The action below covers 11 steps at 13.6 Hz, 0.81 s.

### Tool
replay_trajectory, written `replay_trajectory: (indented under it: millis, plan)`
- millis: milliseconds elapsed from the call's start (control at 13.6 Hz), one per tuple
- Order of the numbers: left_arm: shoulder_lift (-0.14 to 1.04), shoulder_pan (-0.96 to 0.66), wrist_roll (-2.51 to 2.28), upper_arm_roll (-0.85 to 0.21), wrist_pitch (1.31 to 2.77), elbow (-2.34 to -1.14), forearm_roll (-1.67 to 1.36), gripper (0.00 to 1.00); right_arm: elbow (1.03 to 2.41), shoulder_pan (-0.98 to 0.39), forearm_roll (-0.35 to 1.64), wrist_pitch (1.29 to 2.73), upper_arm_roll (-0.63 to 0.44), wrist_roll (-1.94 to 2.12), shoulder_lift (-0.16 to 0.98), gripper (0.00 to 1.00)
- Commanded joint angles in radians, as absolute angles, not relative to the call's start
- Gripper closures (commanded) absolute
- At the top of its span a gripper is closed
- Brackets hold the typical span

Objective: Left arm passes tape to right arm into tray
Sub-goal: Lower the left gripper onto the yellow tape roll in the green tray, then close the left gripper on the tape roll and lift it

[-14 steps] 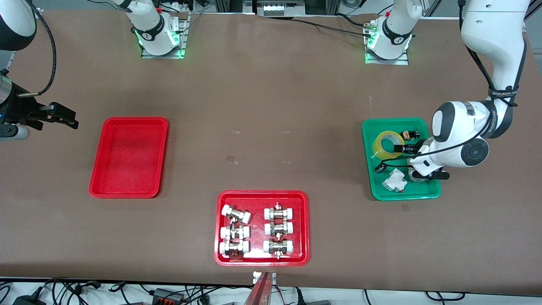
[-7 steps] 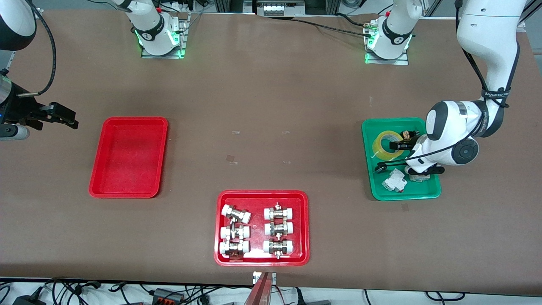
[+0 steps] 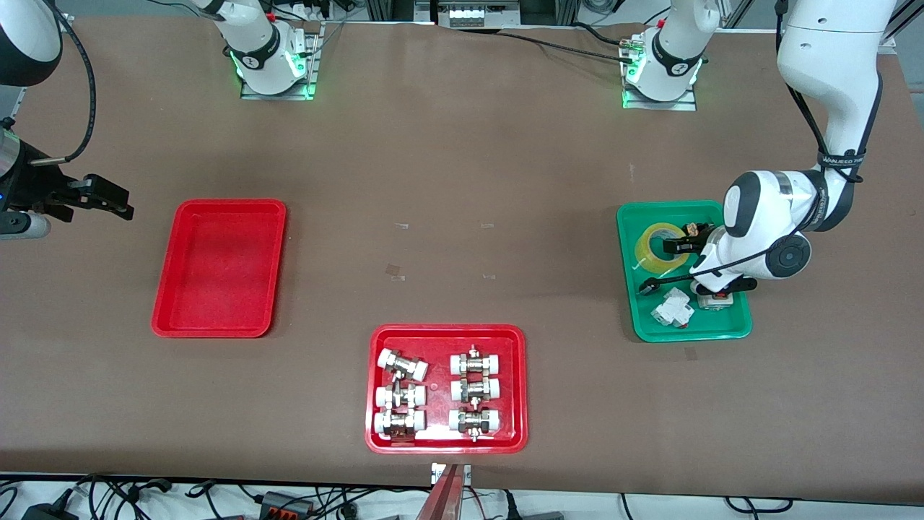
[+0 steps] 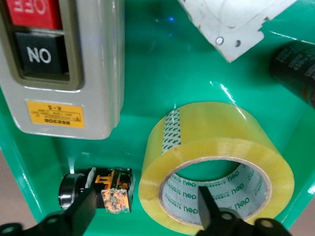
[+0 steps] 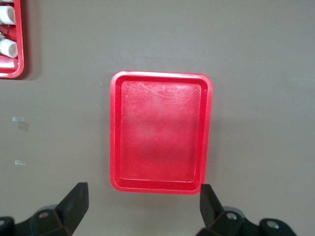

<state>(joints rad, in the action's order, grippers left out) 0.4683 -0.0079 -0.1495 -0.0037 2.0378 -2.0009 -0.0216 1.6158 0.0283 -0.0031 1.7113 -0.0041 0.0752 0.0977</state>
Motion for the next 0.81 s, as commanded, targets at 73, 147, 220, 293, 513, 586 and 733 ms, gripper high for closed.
replay_trajectory:
  millis: [73,147,220,293,513,586,733]
  plan:
    - [0.46,-0.009,-0.182,-0.008,2.043,-2.017,-0.044,0.33,1.628,0.029,-0.002,1.718,-0.003,0.077,0.084,0.0]
    - [0.459,-0.015,-0.202,-0.008,2.043,-2.02,-0.043,0.33,1.628,0.029,-0.002,1.718,-0.005,0.077,0.084,0.0]
    - [0.457,-0.017,-0.207,-0.008,2.043,-2.022,-0.044,0.38,1.628,0.029,-0.002,1.72,-0.005,0.077,0.087,0.0]
    - [0.457,-0.015,-0.209,-0.008,2.043,-2.022,-0.043,0.42,1.628,0.029,-0.002,1.721,-0.003,0.074,0.09,0.0]
    - [0.459,-0.015,-0.209,-0.008,2.04,-2.022,-0.044,0.71,1.637,0.023,-0.002,1.721,-0.003,0.071,0.106,0.0]
    - [0.457,-0.014,-0.2,-0.008,2.039,-2.02,-0.043,0.82,1.638,0.017,-0.002,1.721,-0.003,0.071,0.107,0.0]
    - [0.442,-0.015,-0.163,-0.008,2.026,-2.019,-0.043,0.98,1.64,0.012,-0.002,1.72,-0.003,0.071,0.117,0.0]
